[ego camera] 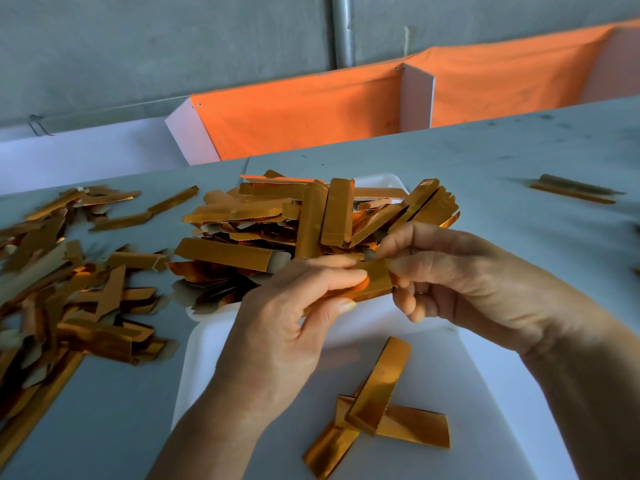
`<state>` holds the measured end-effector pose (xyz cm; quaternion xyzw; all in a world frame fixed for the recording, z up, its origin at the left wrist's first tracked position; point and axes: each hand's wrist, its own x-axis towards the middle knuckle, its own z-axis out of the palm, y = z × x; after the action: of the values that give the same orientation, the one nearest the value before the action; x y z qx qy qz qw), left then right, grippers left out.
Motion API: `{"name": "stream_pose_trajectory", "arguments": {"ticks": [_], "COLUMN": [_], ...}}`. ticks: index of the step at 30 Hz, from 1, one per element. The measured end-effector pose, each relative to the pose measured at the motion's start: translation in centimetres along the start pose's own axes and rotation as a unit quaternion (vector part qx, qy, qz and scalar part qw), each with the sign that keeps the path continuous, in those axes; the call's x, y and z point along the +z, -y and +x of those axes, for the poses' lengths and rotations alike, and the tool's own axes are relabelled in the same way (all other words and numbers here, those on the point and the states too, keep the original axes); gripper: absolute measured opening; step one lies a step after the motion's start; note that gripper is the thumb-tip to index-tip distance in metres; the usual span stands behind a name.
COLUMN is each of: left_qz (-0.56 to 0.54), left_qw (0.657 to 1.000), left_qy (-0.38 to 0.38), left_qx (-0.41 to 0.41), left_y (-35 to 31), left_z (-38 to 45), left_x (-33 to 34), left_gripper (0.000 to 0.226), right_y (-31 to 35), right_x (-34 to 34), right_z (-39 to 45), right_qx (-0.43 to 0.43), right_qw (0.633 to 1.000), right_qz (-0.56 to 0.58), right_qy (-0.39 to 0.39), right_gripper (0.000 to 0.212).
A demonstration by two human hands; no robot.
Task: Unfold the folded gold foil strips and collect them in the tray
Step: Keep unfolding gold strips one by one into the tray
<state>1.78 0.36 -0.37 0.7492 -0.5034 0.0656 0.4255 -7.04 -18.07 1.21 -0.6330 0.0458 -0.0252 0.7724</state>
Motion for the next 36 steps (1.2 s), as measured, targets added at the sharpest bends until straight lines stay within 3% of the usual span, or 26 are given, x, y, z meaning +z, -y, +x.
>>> {"name": "stream_pose_trajectory", "arguments": {"ticks": [4, 12, 17, 24, 29, 36], "left_qz": [-0.041, -0.116, -0.201, -0.224, -0.242, -0.160], "left_qw": [0.999, 0.993, 0.978, 0.973, 0.967, 0.985], "left_qy": [0.002, 0.000, 0.016, 0.023, 0.016, 0.009], "left_qx": [-0.013, -0.023, -0.055, -0.056, -0.080, -0.063], "left_y": [-0.1, -0.1, -0.2, -0.1, 0.0, -0.4], "left_z": [0.0, 0.0, 0.2, 0.0, 0.1, 0.0], "left_x": [-0.1, -0.2, -0.3, -0.3, -0.3, 0.1], "left_gripper": [0.026, 0.026, 0.027, 0.026, 0.028, 0.038], "right_y": [-0.2, -0.8, -1.4, -1.6, -1.7, -1.1], "right_x": [-0.3, -0.2, 0.0, 0.2, 0.6, 0.3], "right_z": [0.2, 0.7, 1.0, 1.2, 1.1, 0.7], "right_qx": [-0.014, -0.012, -0.024, -0.022, 0.005, 0.116], "right_qw": [0.998, 0.993, 0.981, 0.978, 0.975, 0.978], "right_qz": [0.052, 0.105, 0.171, 0.179, 0.196, 0.140], "right_qy": [0.018, 0.046, 0.090, 0.102, 0.109, 0.097], "right_gripper": [0.007, 0.013, 0.029, 0.026, 0.036, 0.051]}}
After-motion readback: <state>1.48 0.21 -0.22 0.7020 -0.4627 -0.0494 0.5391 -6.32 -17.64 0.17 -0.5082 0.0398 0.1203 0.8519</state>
